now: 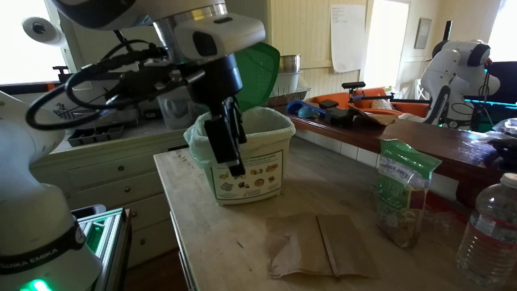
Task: Wipe the table with the tissue, then throw it in the bin, and finally close the bin
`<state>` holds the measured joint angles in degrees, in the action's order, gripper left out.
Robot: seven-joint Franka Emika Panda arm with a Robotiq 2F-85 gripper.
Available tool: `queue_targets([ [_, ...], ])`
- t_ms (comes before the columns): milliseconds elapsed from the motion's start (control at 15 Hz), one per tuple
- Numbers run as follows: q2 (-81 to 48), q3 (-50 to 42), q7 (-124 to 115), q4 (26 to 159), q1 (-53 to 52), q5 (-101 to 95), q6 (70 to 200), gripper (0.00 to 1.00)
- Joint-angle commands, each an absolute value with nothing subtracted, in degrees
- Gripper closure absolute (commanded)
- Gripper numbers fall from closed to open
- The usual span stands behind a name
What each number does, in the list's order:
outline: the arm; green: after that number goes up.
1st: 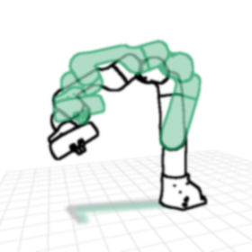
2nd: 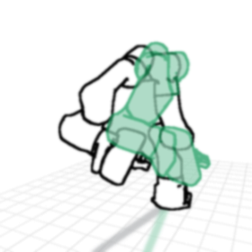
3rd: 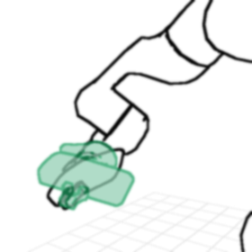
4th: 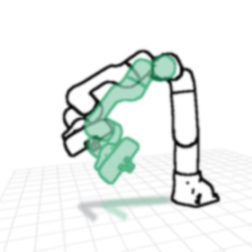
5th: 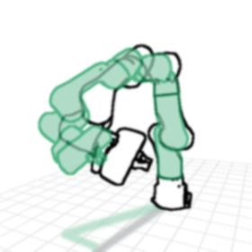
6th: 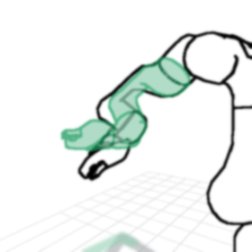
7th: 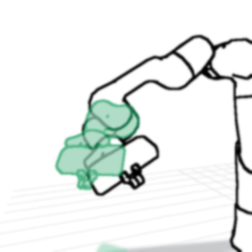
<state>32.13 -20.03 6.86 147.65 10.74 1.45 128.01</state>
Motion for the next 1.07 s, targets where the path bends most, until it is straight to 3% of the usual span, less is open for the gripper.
queue_targets([
  [0, 24.4, -22.4, 9.8, 145.0, 10.8, 6.4, 131.5, 0.00],
  [667, 21.5, -21.2, 9.3, 144.0, 12.4, 6.9, 131.4, 0.00],
  [1000, 15.5, -23.1, 14.7, 140.0, 10.7, 11.1, 124.9, 0.00],
])
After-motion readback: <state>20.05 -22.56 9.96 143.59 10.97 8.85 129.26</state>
